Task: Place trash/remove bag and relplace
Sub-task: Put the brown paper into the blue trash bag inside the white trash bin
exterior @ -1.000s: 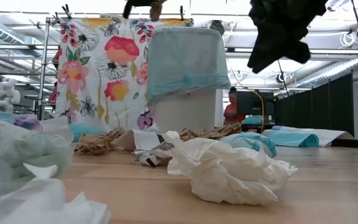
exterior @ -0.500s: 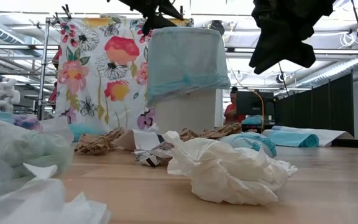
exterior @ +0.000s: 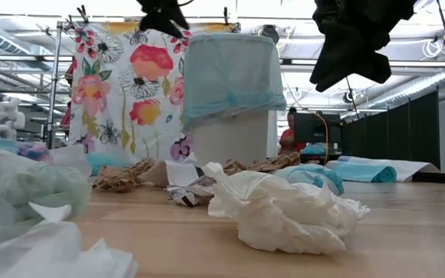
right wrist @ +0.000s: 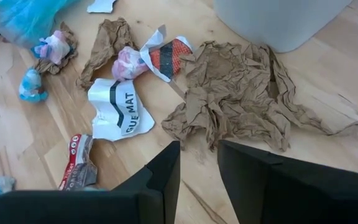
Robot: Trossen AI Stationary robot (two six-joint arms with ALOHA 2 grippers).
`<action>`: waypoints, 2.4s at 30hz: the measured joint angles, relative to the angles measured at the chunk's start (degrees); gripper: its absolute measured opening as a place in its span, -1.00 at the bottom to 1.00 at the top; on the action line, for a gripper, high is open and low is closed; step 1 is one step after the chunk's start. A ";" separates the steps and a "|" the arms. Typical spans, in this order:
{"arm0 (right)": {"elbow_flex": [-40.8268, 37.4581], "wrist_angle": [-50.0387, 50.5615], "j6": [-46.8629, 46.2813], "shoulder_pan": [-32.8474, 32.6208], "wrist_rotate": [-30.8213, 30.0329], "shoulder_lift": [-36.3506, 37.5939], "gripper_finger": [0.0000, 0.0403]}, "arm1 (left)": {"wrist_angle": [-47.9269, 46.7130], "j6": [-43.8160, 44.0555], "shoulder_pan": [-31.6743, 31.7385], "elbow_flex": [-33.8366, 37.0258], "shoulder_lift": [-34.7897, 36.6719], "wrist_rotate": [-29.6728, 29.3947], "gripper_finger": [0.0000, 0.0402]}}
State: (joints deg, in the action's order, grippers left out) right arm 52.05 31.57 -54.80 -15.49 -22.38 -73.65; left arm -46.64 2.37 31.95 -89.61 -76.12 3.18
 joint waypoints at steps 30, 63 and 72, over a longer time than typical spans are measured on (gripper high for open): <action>0.00 -0.09 -4.04 0.17 -0.22 0.02 -0.50 | 18.53 4.81 11.75 39.35 -8.63 7.26 -0.03; 0.00 0.35 0.38 0.13 -0.07 0.02 -0.50 | 8.52 25.47 -3.02 38.04 13.76 2.45 -0.96; 0.00 0.35 2.95 -0.03 0.10 0.02 -0.50 | 11.07 34.93 -8.58 38.06 21.78 2.30 -0.95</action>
State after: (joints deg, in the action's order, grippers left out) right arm 52.05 31.92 -51.84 -15.51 -22.28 -73.63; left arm -35.57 37.31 23.37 -51.55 -54.34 5.48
